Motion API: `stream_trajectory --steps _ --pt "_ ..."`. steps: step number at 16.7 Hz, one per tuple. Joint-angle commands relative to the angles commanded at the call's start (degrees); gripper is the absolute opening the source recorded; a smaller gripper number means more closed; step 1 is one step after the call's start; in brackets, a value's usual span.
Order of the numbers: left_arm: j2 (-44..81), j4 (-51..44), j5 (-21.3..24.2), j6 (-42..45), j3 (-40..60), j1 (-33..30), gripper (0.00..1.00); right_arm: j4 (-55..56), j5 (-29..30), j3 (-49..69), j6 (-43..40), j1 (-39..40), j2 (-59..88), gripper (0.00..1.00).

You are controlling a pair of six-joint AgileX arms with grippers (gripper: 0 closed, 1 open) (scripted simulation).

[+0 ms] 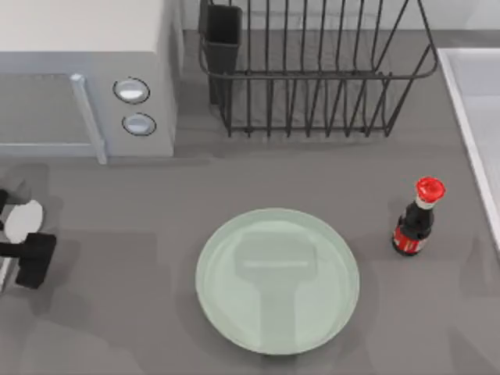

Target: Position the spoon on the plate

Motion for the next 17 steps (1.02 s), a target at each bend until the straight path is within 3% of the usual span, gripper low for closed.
stream_trajectory --steps 6,14,17 --pt "0.0 0.0 0.0 0.0 0.0 0.0 0.02 0.0 0.0 0.0 0.0 0.0 0.0 1.00" --pt "0.0 0.0 0.0 0.0 0.0 0.0 0.00 0.0 0.0 0.0 0.0 0.0 0.0 1.00" --pt "-4.0 -4.0 0.6 0.1 2.4 0.0 0.00 0.0 0.0 0.0 0.0 0.0 0.0 1.00"
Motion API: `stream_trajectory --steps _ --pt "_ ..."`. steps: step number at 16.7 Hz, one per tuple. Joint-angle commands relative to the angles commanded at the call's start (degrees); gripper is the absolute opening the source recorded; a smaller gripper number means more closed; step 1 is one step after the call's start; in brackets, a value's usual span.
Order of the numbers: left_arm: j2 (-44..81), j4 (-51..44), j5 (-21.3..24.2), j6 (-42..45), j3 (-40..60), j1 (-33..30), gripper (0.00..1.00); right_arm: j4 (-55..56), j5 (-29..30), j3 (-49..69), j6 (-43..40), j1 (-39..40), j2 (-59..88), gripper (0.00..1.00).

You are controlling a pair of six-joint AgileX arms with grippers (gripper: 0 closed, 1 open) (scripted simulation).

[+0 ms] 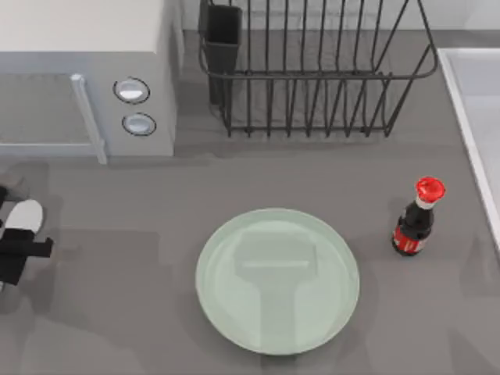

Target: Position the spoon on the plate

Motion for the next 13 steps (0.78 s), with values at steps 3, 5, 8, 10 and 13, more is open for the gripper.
stream_trajectory --steps 3,5,8,10,13 --pt "-2.2 -6.0 0.0 0.0 4.3 -0.1 0.00 0.0 0.0 0.0 0.0 0.0 0.0 1.00" --pt "-4.3 -12.7 0.0 0.0 7.6 -0.2 0.00 0.0 0.0 0.0 0.0 0.0 0.0 1.00" --pt "-7.3 -20.6 0.0 -0.2 12.2 -0.2 0.00 0.0 0.0 0.0 0.0 0.0 0.0 1.00" --pt "-8.8 -22.8 0.0 -0.3 13.7 -0.2 0.00 0.0 0.0 0.0 0.0 0.0 0.0 1.00" --pt "-8.9 -22.9 0.0 -0.3 13.8 -0.2 0.00 0.0 0.0 0.0 0.0 0.0 0.0 1.00"
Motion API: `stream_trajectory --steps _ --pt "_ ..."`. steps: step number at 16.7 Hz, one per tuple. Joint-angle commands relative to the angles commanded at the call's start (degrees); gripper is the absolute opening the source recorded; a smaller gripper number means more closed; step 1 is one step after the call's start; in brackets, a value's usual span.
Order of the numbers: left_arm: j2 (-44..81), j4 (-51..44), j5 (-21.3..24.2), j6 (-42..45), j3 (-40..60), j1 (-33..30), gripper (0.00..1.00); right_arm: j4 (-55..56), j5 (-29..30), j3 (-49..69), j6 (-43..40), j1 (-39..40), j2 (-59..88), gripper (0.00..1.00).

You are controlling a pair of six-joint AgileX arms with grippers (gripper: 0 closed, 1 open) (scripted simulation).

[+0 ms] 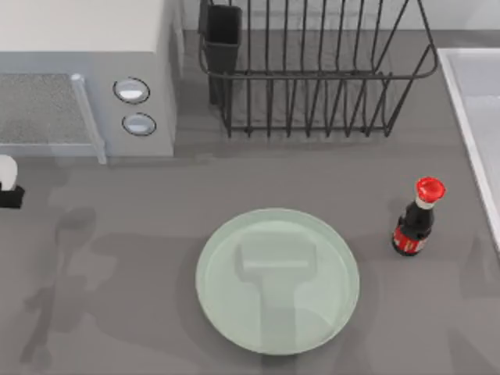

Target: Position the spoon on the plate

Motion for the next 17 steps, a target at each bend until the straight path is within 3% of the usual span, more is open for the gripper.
stream_trajectory --steps 4,8,12,17 --pt "0.6 0.5 0.2 -1.6 -0.1 -0.7 0.00 0.0 0.0 0.0 0.0 0.0 0.0 1.00" --pt "3.0 1.4 1.3 -12.1 0.0 -5.6 0.00 0.0 0.0 0.0 0.0 0.0 0.0 1.00" --pt "6.8 1.5 3.3 -32.0 1.7 -13.8 0.00 0.0 0.0 0.0 0.0 0.0 0.0 1.00" --pt "13.8 -0.8 6.0 -65.5 6.5 -26.0 0.00 0.0 0.0 0.0 0.0 0.0 0.0 1.00"
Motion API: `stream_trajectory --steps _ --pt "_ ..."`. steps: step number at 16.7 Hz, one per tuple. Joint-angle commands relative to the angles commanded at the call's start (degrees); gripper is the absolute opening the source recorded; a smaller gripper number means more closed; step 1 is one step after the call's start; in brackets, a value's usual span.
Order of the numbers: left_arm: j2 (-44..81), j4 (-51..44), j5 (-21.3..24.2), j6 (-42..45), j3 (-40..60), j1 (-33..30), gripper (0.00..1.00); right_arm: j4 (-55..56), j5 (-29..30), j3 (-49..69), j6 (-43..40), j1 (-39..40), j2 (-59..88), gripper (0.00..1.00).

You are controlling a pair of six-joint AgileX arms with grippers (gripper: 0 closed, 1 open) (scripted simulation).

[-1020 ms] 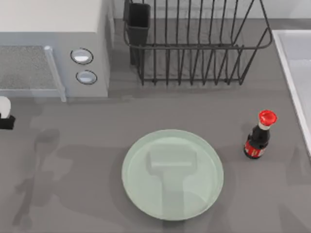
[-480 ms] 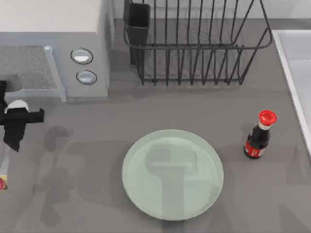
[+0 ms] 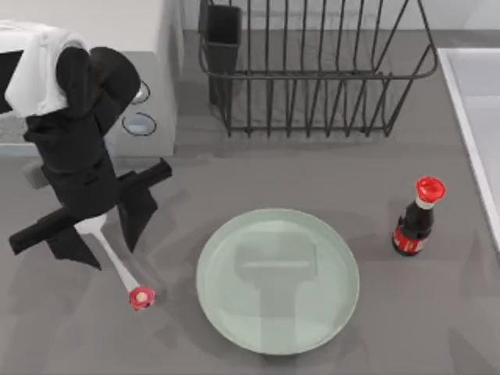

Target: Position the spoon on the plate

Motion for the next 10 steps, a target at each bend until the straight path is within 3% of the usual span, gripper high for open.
stream_trajectory --steps 5,10 --pt "8.0 -3.8 0.9 -35.3 6.9 -11.8 0.00 0.0 0.0 0.0 0.0 0.0 0.0 1.00" --pt "13.7 -5.4 -2.0 -64.1 16.0 -21.1 0.00 0.0 0.0 0.0 0.0 0.0 0.0 1.00"
